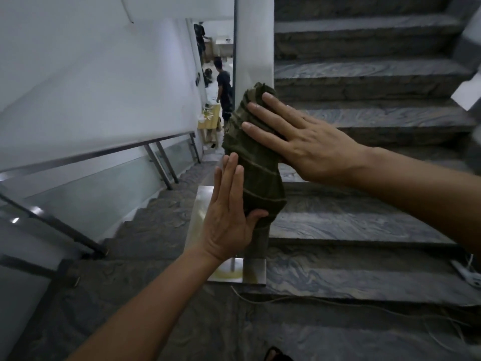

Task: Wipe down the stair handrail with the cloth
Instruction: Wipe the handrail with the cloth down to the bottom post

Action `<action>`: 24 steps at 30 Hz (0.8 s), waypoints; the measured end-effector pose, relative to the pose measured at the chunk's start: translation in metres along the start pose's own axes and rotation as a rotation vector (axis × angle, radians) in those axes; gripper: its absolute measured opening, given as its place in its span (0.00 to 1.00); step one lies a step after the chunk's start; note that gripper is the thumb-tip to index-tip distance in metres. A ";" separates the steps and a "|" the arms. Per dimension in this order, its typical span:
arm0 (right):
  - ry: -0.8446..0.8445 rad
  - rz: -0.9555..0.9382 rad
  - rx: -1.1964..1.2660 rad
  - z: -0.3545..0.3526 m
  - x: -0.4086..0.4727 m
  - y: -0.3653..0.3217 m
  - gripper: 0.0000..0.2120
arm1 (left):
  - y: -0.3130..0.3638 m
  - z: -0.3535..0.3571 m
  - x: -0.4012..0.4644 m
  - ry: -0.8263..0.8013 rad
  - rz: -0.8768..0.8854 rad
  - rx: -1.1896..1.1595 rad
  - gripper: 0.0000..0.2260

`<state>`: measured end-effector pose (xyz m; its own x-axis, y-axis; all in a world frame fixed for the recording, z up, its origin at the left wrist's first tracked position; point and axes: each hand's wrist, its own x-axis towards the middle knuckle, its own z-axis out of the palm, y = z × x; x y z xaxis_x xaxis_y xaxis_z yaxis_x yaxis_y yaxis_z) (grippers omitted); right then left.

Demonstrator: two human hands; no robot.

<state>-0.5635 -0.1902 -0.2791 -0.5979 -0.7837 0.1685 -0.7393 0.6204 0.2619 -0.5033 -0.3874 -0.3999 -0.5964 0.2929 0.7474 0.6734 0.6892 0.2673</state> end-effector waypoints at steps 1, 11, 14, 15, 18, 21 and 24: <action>0.018 0.030 0.010 0.002 -0.002 -0.005 0.36 | 0.000 0.002 -0.001 0.016 0.000 -0.040 0.37; 0.083 0.232 -0.030 0.024 -0.035 -0.069 0.39 | -0.016 0.028 -0.028 0.039 0.129 -0.286 0.43; 0.133 0.369 -0.021 0.033 -0.043 -0.107 0.39 | -0.023 0.033 -0.046 -0.020 0.179 -0.367 0.41; 0.161 0.414 -0.025 0.037 -0.045 -0.121 0.38 | -0.025 0.032 -0.053 -0.060 0.194 -0.394 0.39; 0.270 0.546 -0.055 0.056 -0.045 -0.161 0.35 | -0.031 0.025 -0.070 -0.203 0.216 -0.409 0.40; 0.307 0.675 -0.076 0.088 -0.038 -0.190 0.32 | -0.046 0.016 -0.086 -0.362 0.256 -0.359 0.45; 0.267 0.807 -0.086 0.122 -0.031 -0.212 0.34 | -0.069 0.003 -0.095 -0.557 0.334 -0.264 0.42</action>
<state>-0.4265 -0.2932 -0.4557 -0.8304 -0.0904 0.5498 -0.0852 0.9957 0.0350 -0.4945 -0.4605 -0.4909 -0.4266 0.8056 0.4112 0.9011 0.3396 0.2696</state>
